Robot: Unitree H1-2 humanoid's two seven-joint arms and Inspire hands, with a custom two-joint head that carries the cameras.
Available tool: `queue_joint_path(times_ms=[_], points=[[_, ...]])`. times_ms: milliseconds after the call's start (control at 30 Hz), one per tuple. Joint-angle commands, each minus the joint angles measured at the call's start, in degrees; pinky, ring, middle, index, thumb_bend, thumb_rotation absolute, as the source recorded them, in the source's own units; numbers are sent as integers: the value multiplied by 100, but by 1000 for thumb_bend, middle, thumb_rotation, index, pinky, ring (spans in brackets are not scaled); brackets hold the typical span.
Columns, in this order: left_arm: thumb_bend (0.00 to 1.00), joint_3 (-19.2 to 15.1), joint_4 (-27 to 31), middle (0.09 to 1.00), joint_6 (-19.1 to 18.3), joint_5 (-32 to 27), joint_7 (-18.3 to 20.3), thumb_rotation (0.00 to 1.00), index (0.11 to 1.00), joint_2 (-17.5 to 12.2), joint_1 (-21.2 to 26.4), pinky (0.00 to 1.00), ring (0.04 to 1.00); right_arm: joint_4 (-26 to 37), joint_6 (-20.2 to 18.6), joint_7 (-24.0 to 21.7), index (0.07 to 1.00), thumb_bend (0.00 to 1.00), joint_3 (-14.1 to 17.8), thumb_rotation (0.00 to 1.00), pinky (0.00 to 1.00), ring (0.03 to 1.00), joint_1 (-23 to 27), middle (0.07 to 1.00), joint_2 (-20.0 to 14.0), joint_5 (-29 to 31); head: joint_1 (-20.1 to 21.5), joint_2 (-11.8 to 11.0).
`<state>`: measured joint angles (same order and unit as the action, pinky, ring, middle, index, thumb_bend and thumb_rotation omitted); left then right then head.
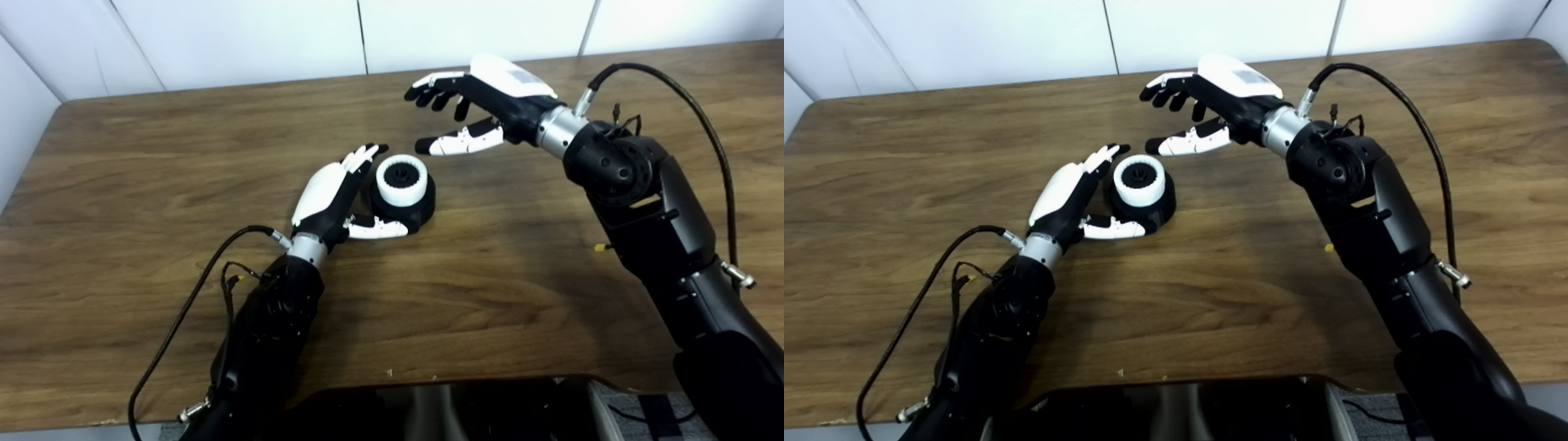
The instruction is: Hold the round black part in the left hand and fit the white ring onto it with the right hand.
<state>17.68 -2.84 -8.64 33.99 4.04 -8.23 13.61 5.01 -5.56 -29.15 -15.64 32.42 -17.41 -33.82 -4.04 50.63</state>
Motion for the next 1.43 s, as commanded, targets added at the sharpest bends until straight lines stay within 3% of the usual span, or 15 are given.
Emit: queue_joint_path(times_ms=[0,333,467,800,1167,1400], points=[[1000,-91,181,1000,-39,42,-23,388,966,-97,126,998,1000,104,76,136,801,684,43,619,565,738,187,772,-80,75,-1,9],[1000,-226,206,1000,60,-86,-61,417,999,-60,83,972,1000,110,14,152,805,708,50,638,588,755,119,783,-99,97,-28,-7],[1000,-327,240,1000,113,-159,-111,485,1000,-26,42,899,1000,67,76,249,795,667,85,618,591,745,84,780,-80,163,-36,-4],[1000,-503,366,1000,208,-405,-74,626,999,-80,-8,840,998,-133,195,590,777,598,195,612,606,728,-43,766,-77,425,-29,-25],[924,-665,304,995,457,-598,-270,713,962,-32,-38,814,955,-189,119,841,768,598,369,600,631,737,-185,759,-49,770,-29,-52],[828,-848,266,978,689,-845,-438,839,948,71,-47,825,944,-304,144,1068,757,589,555,600,640,722,-311,758,76,1072,-17,-61]])
